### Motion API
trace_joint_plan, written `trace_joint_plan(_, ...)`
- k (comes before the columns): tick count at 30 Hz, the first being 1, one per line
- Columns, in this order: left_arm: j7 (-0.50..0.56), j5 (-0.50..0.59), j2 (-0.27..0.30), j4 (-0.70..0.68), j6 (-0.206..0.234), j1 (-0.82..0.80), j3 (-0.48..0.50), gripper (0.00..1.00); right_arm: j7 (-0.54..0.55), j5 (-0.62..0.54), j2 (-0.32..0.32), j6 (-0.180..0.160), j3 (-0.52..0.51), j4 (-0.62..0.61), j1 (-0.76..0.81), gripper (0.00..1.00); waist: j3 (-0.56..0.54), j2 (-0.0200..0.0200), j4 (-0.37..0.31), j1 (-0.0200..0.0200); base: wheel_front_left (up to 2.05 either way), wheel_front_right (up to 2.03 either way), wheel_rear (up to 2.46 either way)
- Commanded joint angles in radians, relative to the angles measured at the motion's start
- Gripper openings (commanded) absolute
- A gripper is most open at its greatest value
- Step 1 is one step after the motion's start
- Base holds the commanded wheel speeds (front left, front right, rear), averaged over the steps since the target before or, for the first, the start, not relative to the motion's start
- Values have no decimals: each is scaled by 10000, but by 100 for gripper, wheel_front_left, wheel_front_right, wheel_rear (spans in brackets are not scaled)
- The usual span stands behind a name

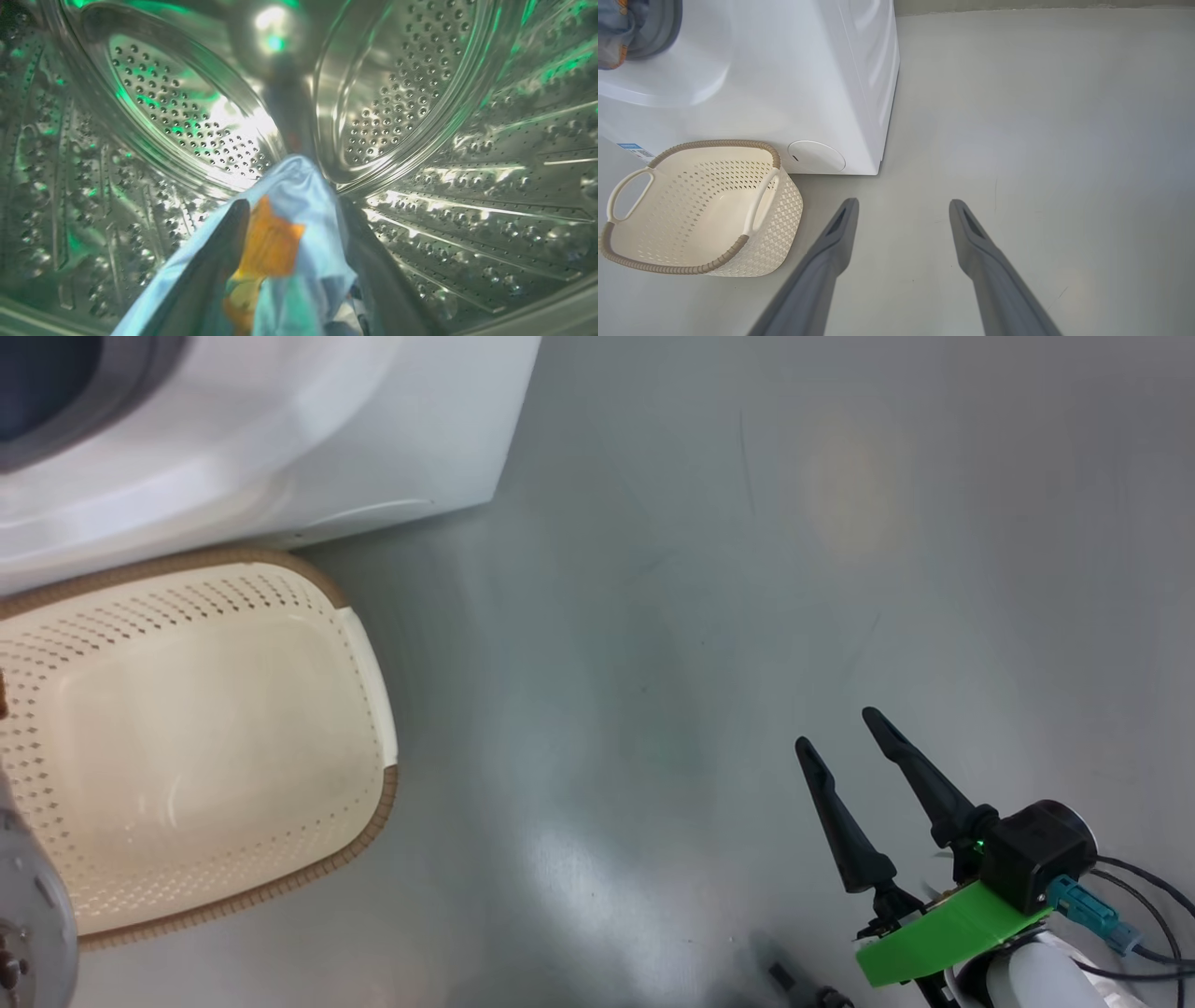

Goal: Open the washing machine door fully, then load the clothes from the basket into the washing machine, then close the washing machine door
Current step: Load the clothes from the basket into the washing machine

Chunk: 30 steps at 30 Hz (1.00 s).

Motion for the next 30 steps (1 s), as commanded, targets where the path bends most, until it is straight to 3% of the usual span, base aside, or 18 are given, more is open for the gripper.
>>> trace_joint_plan(1, -51, 75, 380, 127, 127, -256, 4, 100, -48, 95, -168, 16, 271, -129, 391, 100, -315, 0, 87, 0, 0, 0, 0)
trace_joint_plan(13, -51, -178, 326, 1213, 340, -439, -80, 100, -48, 127, -271, 16, 322, -26, 296, 100, -753, 0, 294, 0, 0, 0, 0)
trace_joint_plan(20, -51, -492, 49, 1143, 429, -270, 28, 100, -48, 110, -272, 16, 226, -45, 245, 100, -877, 0, 568, 0, 0, 0, 0)
trace_joint_plan(30, -51, -830, -431, 484, 230, 681, 14, 100, -48, 153, -201, 16, 131, 97, -55, 100, -1348, 0, 1120, 0, 0, 0, 0)
